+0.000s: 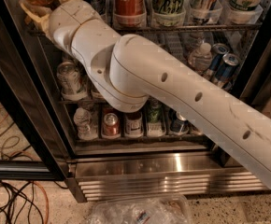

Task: Pick orange can from top shelf of fridge

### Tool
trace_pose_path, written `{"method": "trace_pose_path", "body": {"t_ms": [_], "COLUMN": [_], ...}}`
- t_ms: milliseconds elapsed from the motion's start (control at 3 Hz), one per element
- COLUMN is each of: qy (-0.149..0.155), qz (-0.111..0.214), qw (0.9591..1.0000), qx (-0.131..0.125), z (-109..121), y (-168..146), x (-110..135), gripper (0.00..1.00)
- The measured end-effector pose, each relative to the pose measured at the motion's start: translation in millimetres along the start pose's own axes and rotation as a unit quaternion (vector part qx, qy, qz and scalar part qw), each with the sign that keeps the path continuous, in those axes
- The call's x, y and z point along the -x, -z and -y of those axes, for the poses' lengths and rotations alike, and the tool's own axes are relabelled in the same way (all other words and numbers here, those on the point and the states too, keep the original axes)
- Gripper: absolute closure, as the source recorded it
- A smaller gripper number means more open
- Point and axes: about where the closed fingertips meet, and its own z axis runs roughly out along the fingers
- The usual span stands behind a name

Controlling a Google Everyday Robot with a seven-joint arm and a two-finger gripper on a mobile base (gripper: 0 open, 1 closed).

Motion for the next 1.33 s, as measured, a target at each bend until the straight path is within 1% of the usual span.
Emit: {"method": "trace_pose_path", "body": {"t_ms": [333, 1000, 1333], "qy": [0.011, 0.024, 0.024], "qz": [-0.002, -0.004, -0.020], "qw": [0.9999, 0.9997, 0.9995], "qx": [0.006, 0.010, 0.009], "z": [-6.1, -10.6, -12.7], "y": [14.0, 28.6, 44.0], "x": [3.7, 7.7, 2.2], "gripper": [1.00, 1.00, 1.00]}}
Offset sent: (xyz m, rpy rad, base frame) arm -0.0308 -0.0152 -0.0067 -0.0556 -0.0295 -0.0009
